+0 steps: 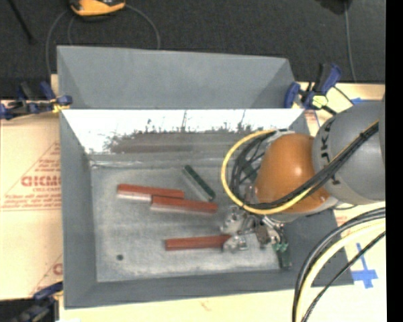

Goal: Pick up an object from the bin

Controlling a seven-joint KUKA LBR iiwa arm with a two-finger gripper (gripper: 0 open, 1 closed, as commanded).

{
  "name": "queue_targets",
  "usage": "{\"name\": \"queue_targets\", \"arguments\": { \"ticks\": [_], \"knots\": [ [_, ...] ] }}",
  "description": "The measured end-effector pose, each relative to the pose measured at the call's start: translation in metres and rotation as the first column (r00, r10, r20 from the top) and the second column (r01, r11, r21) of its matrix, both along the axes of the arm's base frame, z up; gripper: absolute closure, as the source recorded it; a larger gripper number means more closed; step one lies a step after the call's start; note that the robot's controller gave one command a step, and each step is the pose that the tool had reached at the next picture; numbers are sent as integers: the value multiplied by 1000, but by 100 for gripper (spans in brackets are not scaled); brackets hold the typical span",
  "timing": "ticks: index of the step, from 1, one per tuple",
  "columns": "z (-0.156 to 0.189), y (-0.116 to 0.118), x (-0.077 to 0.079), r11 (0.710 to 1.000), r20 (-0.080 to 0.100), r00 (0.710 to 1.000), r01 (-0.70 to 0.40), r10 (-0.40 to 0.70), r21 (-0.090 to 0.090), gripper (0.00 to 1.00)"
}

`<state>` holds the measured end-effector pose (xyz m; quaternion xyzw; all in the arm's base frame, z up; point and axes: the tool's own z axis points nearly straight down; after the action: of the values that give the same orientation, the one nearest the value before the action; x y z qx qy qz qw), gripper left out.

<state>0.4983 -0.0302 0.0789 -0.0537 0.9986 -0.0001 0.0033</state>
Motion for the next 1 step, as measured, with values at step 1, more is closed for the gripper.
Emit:
{"name": "queue_targets", "arguments": {
  "ticks": [1],
  "knots": [
    [0, 0, 0, 1000, 0, 1000, 0, 0, 0, 100]
  ]
}}
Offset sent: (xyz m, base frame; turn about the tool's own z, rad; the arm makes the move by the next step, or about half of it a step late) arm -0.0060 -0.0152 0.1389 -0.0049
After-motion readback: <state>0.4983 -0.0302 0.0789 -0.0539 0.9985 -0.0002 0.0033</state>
